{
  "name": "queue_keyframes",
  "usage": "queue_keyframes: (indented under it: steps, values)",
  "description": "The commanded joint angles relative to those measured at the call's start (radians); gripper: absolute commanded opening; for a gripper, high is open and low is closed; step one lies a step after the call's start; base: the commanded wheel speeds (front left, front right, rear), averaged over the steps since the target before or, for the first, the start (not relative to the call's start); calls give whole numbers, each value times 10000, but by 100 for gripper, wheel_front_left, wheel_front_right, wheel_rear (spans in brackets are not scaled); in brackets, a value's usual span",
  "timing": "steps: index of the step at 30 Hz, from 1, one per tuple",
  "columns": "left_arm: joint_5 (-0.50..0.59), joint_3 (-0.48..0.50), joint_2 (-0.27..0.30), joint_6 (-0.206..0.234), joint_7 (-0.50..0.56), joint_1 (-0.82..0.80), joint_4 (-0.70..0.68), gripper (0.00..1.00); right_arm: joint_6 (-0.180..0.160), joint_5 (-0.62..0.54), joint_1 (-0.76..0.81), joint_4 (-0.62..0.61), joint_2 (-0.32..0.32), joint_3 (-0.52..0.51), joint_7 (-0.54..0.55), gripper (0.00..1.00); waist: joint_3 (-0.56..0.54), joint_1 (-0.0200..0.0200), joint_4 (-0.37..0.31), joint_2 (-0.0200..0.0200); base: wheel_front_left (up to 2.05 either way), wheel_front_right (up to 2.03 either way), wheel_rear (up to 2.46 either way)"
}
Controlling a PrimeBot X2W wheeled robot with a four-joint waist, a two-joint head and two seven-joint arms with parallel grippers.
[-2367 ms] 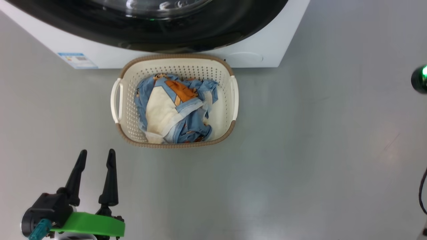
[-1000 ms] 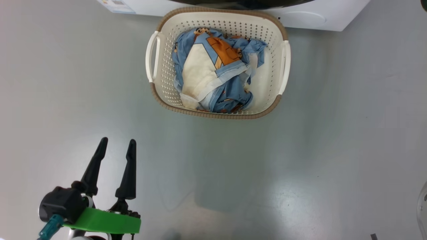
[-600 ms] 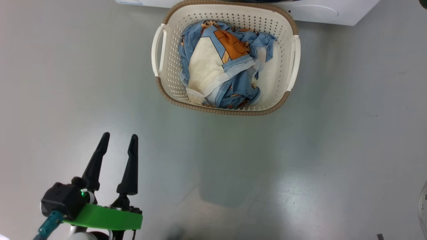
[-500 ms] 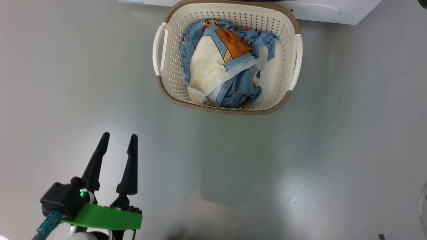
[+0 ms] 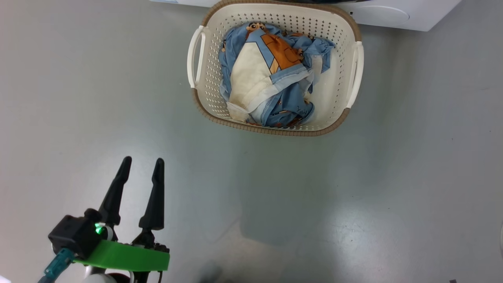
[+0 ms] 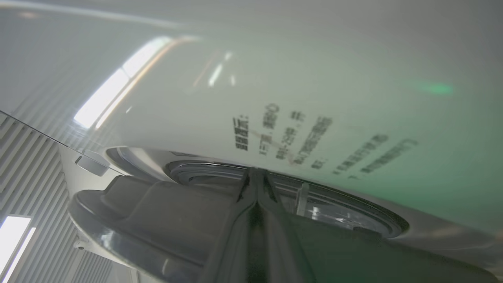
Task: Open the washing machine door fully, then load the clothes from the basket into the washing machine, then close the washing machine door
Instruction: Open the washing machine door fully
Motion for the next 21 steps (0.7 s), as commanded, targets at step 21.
queue_keyframes:
  steps: [21]
  values:
    - [-172,385,139,-16,-65,-218,-132,100,16,-39,148,-403,194,911,514,0,-205,0,-137,0,0,0,0]
